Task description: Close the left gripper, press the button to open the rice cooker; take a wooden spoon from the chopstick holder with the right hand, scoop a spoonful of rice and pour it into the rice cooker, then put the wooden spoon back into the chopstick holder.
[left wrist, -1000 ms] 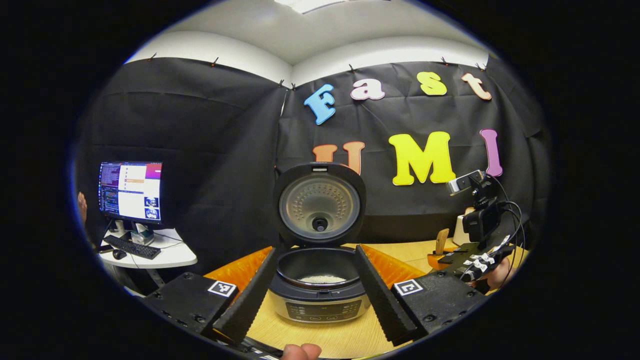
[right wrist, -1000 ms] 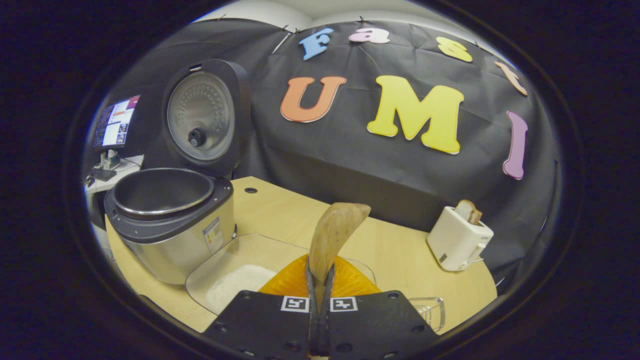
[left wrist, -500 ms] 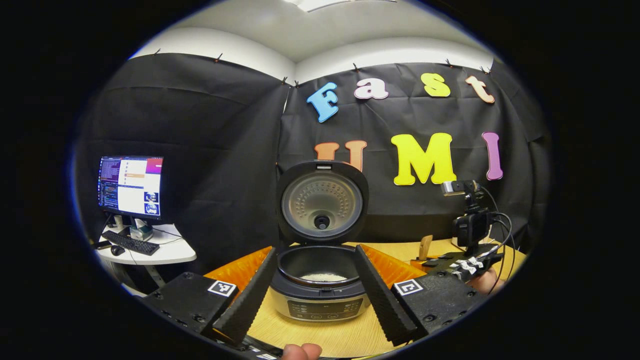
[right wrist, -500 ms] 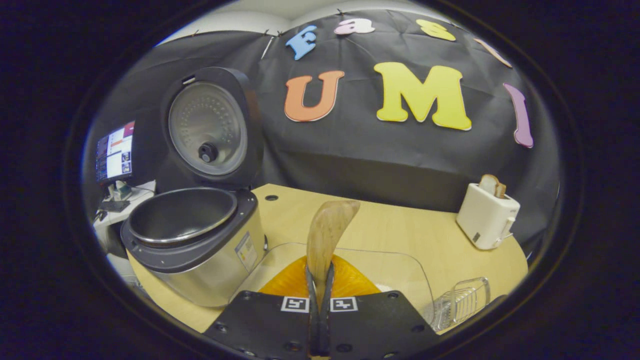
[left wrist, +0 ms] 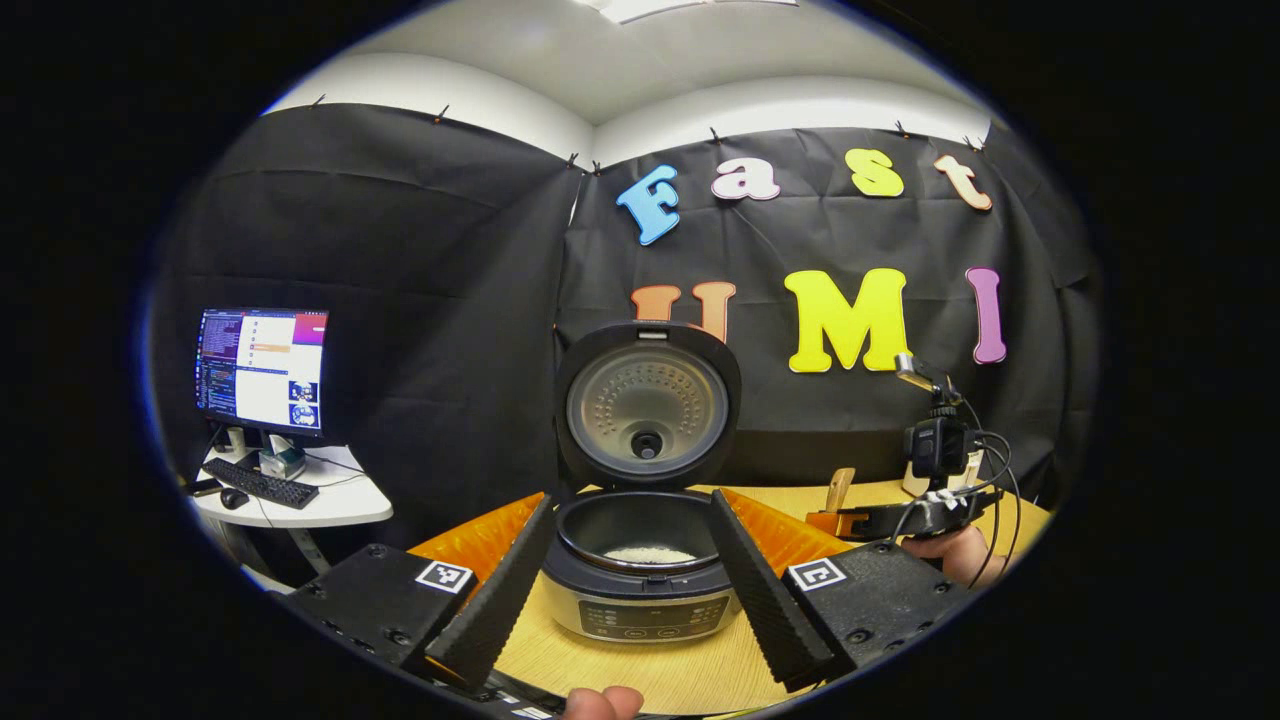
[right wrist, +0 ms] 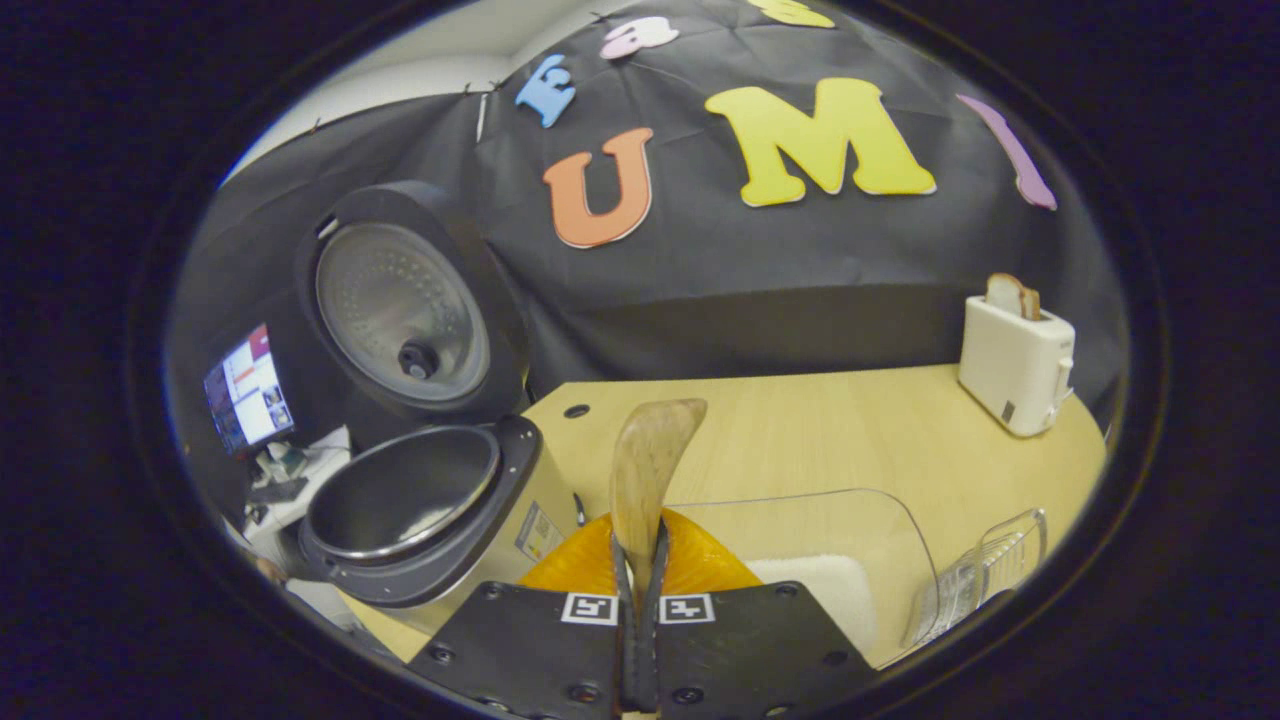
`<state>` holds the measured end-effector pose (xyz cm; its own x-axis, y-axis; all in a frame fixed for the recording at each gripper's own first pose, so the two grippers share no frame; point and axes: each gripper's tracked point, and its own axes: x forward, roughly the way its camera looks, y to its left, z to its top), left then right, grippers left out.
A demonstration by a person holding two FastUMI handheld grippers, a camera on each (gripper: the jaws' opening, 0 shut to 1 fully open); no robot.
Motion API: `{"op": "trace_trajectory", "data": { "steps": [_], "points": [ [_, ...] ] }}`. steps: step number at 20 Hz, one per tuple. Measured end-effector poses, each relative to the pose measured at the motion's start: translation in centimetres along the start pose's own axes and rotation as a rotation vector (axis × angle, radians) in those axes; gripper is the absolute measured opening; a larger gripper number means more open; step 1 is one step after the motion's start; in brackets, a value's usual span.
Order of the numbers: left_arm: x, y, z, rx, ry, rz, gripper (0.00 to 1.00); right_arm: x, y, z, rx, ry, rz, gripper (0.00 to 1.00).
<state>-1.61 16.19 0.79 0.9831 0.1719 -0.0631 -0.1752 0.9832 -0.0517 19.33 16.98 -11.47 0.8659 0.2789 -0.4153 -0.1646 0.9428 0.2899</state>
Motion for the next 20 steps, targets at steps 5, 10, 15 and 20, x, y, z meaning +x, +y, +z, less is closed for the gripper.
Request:
{"op": "trace_trajectory", "data": {
  "steps": [5, 10, 15, 20],
  "points": [
    [-0.2, 0.1, 0.1, -0.002, -0.003, -0.005, 0.98, -0.2, -2.2, -0.1, 0.282, 0.024, 0.072, 0.0],
    [-0.4, -0.7, 0.9, -0.001, -0.031, -0.024, 0.98, -1.1, -3.8, 1.5, 0.435, -0.017, 0.113, 0.0],
    [-0.5, -1.1, 0.7, 0.011, -0.024, -0.033, 0.98, -3.1, -7.0, 3.8, 0.535, -0.084, 0.123, 0.0],
    [-0.6, -0.7, 1.0, 0.029, -0.033, -0.022, 0.98, -4.6, -9.7, 4.6, 0.64, -0.113, 0.124, 0.0]
  ]
}}
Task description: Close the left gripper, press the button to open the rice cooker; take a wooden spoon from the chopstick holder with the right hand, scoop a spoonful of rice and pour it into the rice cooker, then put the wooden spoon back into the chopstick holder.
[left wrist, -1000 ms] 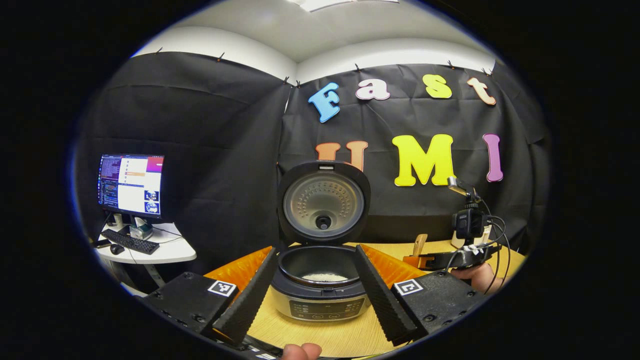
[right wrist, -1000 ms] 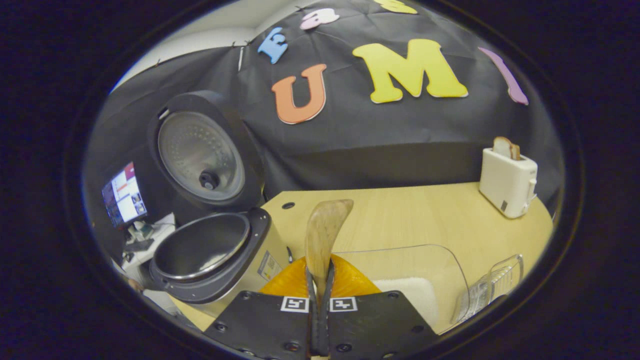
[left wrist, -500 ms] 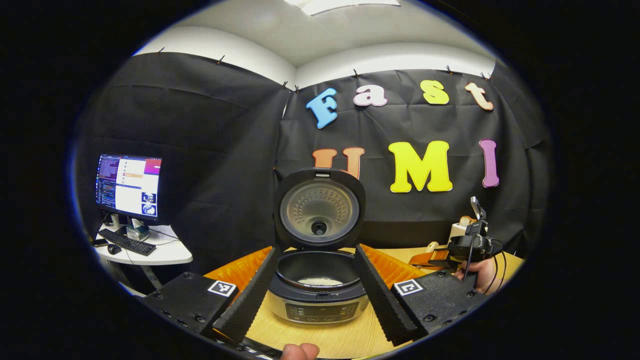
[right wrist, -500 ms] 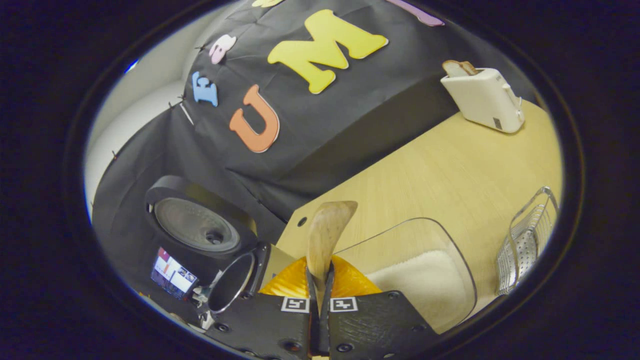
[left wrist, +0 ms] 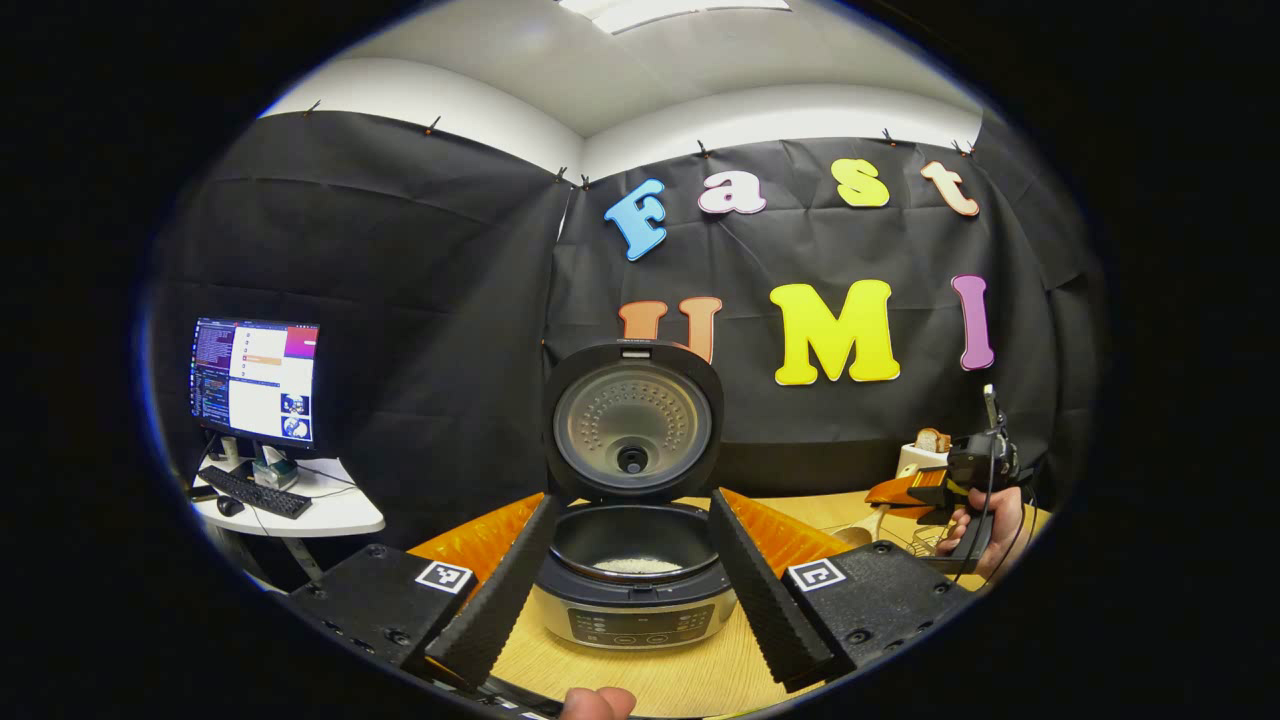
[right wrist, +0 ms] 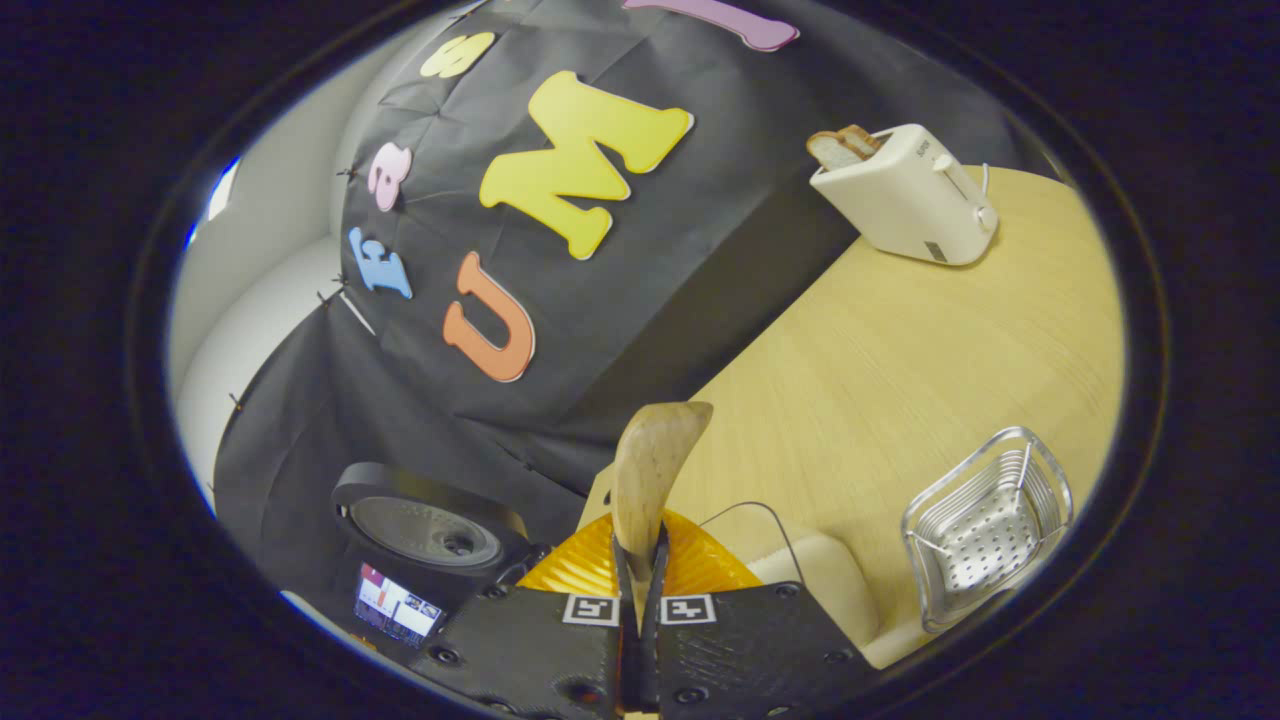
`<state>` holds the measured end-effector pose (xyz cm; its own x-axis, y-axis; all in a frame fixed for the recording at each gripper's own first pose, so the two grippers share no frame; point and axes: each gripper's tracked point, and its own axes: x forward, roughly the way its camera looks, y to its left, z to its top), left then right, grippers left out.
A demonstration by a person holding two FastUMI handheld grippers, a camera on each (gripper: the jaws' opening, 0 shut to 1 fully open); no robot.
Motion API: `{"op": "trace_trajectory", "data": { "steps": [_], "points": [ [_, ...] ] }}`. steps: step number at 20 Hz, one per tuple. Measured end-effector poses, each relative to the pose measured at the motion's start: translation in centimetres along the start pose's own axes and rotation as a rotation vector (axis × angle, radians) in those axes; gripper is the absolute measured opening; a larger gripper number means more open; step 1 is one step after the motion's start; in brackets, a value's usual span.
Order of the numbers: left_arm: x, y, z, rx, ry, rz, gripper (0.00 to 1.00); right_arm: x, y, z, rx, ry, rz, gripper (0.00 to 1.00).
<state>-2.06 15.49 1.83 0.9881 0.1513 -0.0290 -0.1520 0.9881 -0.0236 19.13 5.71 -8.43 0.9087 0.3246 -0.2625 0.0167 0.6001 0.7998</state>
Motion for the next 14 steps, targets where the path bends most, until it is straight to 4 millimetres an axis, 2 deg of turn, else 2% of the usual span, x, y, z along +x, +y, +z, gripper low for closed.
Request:
{"op": "trace_trajectory", "data": {
  "steps": [3, 6, 10, 14],
  "points": [
    [0.1, 0.7, -0.6, 0.021, 0.018, 0.021, 0.98, -0.1, -0.2, 0.5, 0.085, 0.006, 0.011, 0.0],
    [0.1, 1.2, -1.0, 0.044, 0.033, 0.035, 0.98, -0.1, 1.2, 0.4, 0.128, 0.015, 0.03, 0.0],
    [0.2, 1.7, -2.0, 0.05, 0.067, 0.027, 0.98, 0.3, 5.4, 0.3, 0.155, 0.033, 0.094, 0.0],
    [0.4, 2.5, -2.6, 0.037, 0.092, 0.025, 0.98, 1.8, 11.1, -0.7, 0.082, 0.049, 0.15, 0.0]
  ]
}}
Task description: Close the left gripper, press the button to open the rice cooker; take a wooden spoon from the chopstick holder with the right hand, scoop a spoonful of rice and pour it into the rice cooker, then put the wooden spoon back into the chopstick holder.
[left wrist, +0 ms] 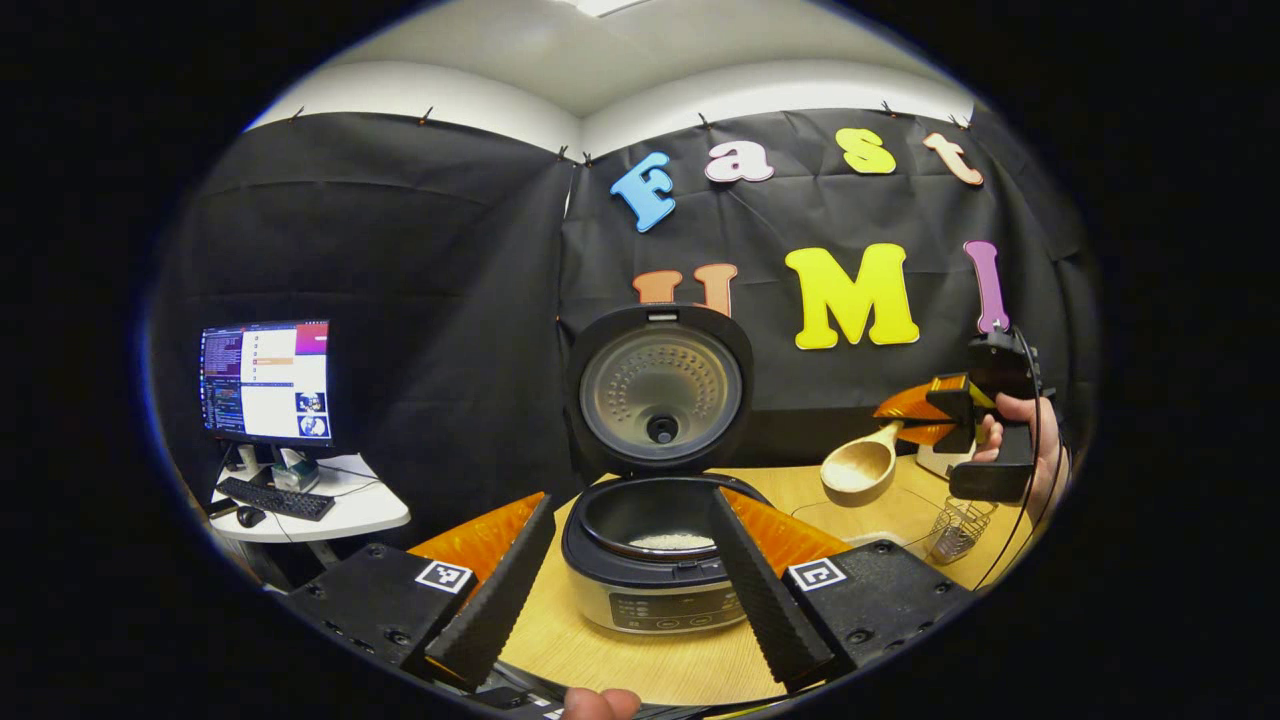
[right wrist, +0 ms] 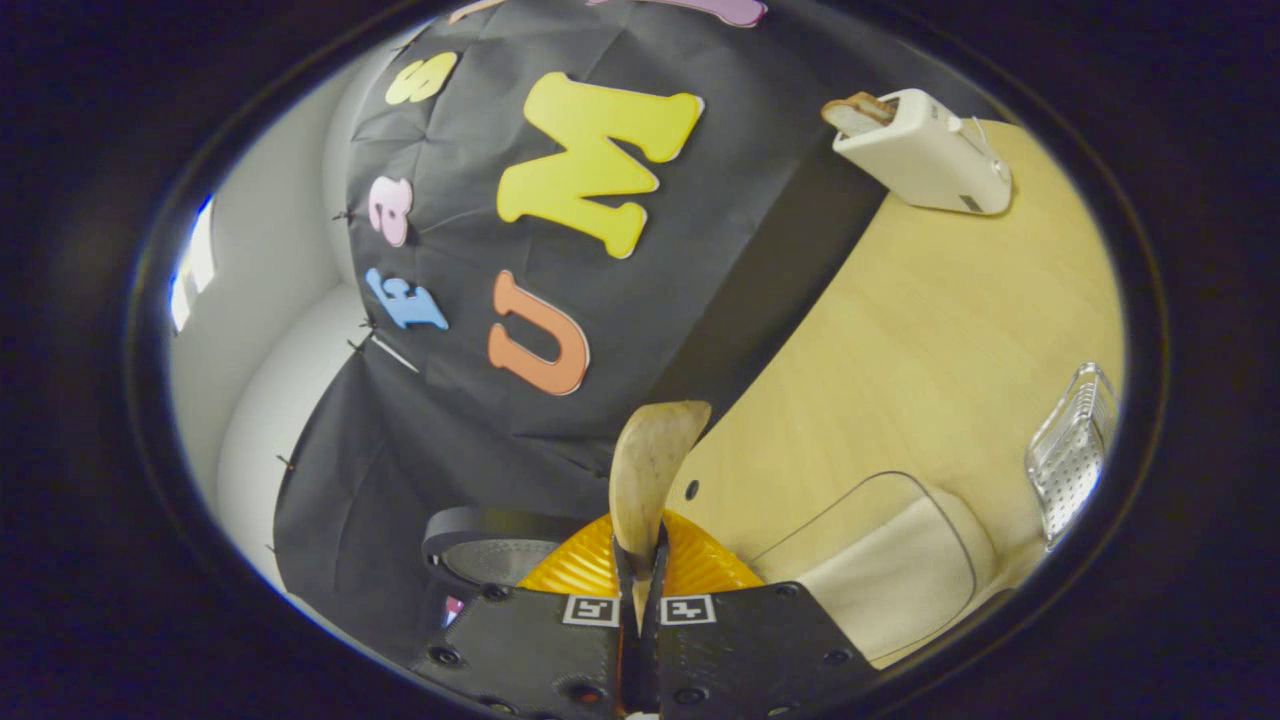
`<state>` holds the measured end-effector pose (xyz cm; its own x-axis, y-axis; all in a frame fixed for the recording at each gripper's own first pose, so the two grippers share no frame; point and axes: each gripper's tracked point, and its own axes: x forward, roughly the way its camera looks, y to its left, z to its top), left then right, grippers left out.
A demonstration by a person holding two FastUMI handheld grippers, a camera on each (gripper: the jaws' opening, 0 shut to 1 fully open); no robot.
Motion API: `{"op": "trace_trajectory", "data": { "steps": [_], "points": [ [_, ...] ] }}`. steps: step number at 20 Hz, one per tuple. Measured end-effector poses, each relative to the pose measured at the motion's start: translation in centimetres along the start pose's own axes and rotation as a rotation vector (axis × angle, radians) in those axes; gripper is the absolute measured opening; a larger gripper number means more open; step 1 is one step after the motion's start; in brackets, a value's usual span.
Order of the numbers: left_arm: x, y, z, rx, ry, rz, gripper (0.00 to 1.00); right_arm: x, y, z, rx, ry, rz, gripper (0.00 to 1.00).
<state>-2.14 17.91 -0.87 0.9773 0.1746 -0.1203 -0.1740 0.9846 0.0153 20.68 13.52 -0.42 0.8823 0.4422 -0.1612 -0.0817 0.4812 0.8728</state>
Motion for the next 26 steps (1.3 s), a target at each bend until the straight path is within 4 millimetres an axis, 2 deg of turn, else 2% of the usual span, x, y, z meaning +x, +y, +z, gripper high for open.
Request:
{"op": "trace_trajectory", "data": {
  "steps": [5, 8, 10, 14, 19, 26],
  "points": [
    [0.0, 1.1, -0.7, -0.025, 0.033, -0.004, 0.99, 3.5, 6.2, -3.9, -0.162, 0.028, 0.054, 0.0],
    [-0.2, 2.0, -0.8, -0.032, 0.031, 0.006, 0.99, 5.8, 8.3, -6.6, -0.241, 0.069, 0.059, 0.0],
    [-0.3, 2.5, -0.8, -0.035, 0.029, 0.018, 0.98, 7.3, 8.8, -7.8, -0.305, 0.074, 0.052, 0.0],
    [-0.3, 3.0, -0.9, -0.033, 0.032, 0.03, 0.98, 8.9, 9.6, -9.3, -0.406, 0.077, 0.042, 0.0],
    [-0.3, 2.7, -0.7, -0.03, 0.026, 0.021, 0.98, 9.3, 10.4, -9.8, -0.6, 0.034, 0.035, 0.0],
    [-0.5, 3.1, -0.5, -0.039, 0.024, 0.035, 0.98, 9.7, 11.2, -11.2, -0.732, 0.036, 0.03, 0.0]
  ]
}}
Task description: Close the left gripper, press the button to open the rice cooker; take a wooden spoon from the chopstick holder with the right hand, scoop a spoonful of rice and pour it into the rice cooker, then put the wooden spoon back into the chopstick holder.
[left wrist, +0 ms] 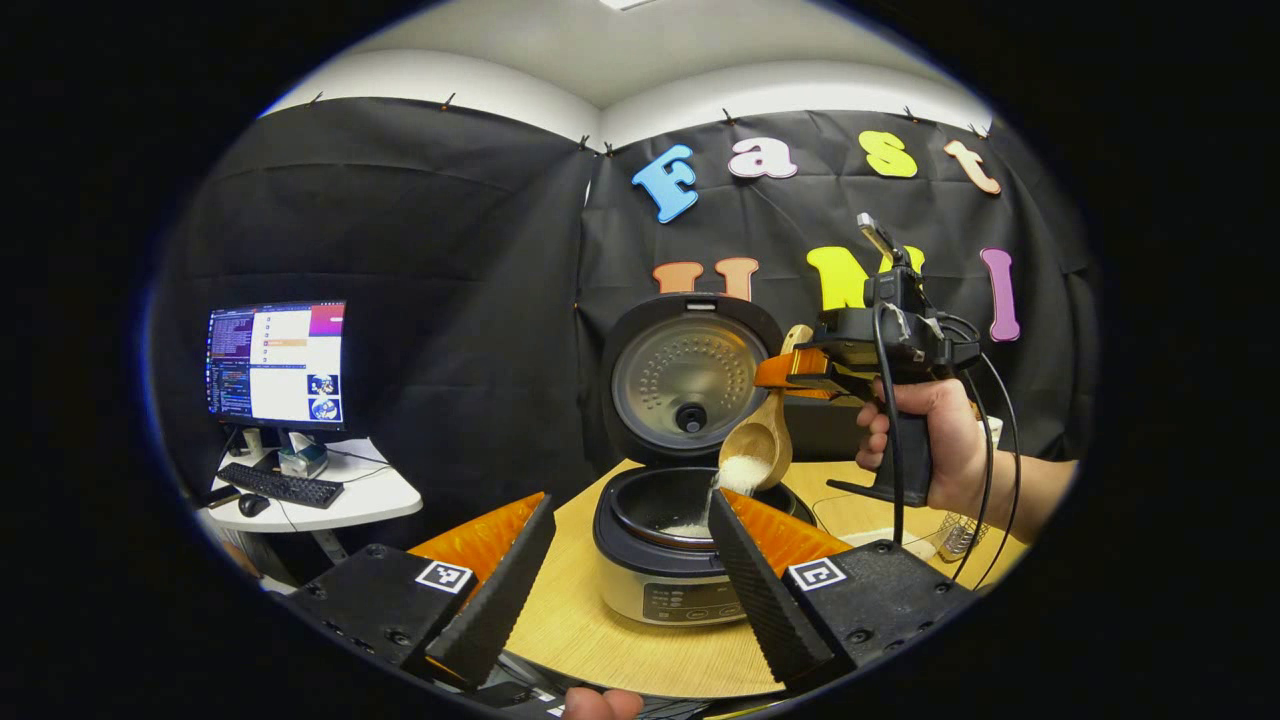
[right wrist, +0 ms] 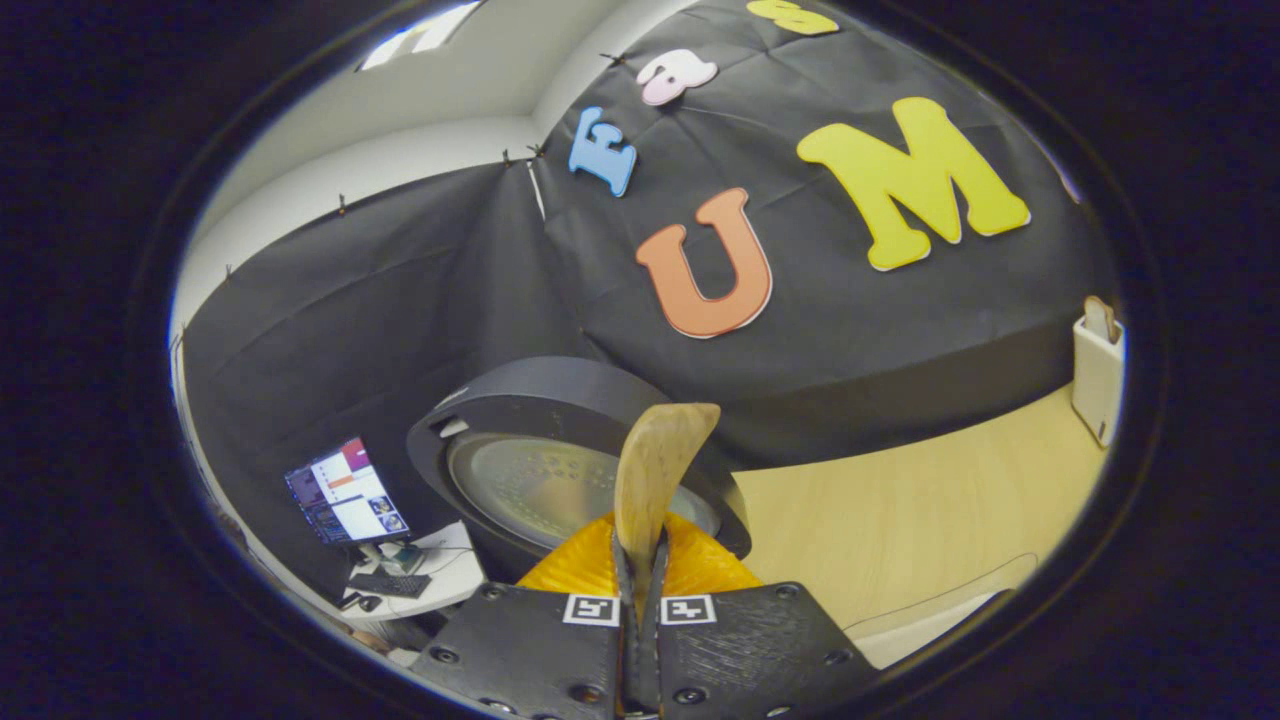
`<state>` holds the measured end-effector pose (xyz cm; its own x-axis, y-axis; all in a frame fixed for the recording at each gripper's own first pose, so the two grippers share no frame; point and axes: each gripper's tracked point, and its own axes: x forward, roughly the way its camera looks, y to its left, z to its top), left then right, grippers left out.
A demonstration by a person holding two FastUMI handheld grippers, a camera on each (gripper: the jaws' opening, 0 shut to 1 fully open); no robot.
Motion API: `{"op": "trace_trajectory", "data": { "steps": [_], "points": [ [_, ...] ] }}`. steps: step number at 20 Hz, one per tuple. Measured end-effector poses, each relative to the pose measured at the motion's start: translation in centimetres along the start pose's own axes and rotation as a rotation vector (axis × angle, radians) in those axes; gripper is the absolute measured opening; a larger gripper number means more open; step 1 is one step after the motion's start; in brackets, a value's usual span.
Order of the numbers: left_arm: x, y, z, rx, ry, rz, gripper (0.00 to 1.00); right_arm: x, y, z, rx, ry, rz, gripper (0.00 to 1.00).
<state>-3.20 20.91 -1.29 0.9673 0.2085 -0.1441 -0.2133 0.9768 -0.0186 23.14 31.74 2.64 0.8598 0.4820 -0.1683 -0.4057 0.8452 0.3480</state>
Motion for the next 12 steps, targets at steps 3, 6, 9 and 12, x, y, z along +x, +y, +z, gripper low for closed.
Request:
{"op": "trace_trajectory", "data": {
  "steps": [3, 6, 9, 12],
  "points": [
    [0.0, 0.7, 0.0, -0.01, -0.002, 0.01, 0.98, 0.4, 0.6, 0.1, -0.037, -0.002, -0.001, 0.0],
    [-0.1, 1.0, 0.2, -0.03, -0.012, 0.015, 0.98, 0.6, 1.2, 0.2, -0.101, -0.006, -0.012, 0.0],
    [-0.2, 1.0, 0.6, -0.046, -0.022, 0.009, 0.99, 0.3, 2.1, 0.3, -0.172, -0.017, -0.011, 0.01],
    [-0.3, 0.7, 0.7, -0.037, -0.028, -0.001, 0.98, 0.0, 2.7, 1.0, -0.275, -0.049, -0.022, 0.0]
  ]
}}
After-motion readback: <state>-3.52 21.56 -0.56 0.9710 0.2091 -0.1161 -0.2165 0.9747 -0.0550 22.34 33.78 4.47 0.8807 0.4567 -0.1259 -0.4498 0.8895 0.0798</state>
